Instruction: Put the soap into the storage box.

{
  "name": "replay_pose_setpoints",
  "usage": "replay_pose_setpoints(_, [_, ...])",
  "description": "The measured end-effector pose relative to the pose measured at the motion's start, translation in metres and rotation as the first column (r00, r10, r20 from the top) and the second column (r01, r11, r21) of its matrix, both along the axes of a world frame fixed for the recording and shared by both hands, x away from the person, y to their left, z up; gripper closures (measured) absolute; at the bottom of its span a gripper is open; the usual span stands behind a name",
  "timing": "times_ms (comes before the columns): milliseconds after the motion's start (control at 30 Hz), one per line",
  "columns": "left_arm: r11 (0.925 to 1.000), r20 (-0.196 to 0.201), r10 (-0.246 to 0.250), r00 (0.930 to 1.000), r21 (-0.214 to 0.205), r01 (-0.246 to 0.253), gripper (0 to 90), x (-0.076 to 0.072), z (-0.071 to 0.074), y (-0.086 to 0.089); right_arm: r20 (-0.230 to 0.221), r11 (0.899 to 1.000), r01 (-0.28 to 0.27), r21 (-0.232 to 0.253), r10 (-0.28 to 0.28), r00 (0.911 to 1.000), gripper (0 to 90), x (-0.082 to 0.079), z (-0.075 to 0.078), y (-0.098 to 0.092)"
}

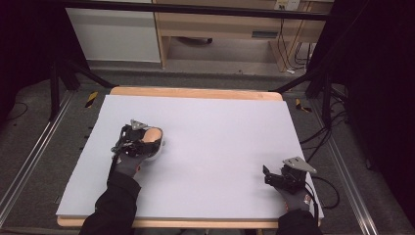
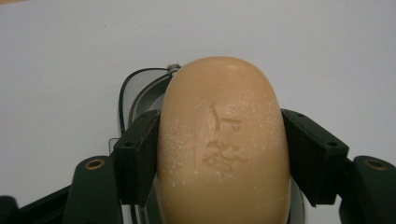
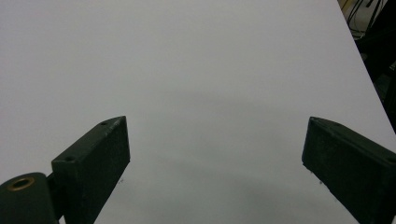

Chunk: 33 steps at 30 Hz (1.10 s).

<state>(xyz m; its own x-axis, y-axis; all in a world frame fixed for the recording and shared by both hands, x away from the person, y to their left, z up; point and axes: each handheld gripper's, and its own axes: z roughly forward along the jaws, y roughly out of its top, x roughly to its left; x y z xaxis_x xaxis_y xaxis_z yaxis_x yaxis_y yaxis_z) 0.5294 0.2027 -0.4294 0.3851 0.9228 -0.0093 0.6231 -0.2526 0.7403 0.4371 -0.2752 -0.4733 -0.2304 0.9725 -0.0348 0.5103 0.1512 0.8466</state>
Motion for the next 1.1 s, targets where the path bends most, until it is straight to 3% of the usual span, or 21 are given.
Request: replay_pose_setpoints(1100, [1.0, 0.032, 0.008, 0.9995, 0.0, -0.008, 27.7, -0.0047, -0.0037, 0.0011, -0.002, 1.0, 0.0, -0.001, 0.0, 1.0, 7.8, 0.0001, 0.0002, 0.0002])
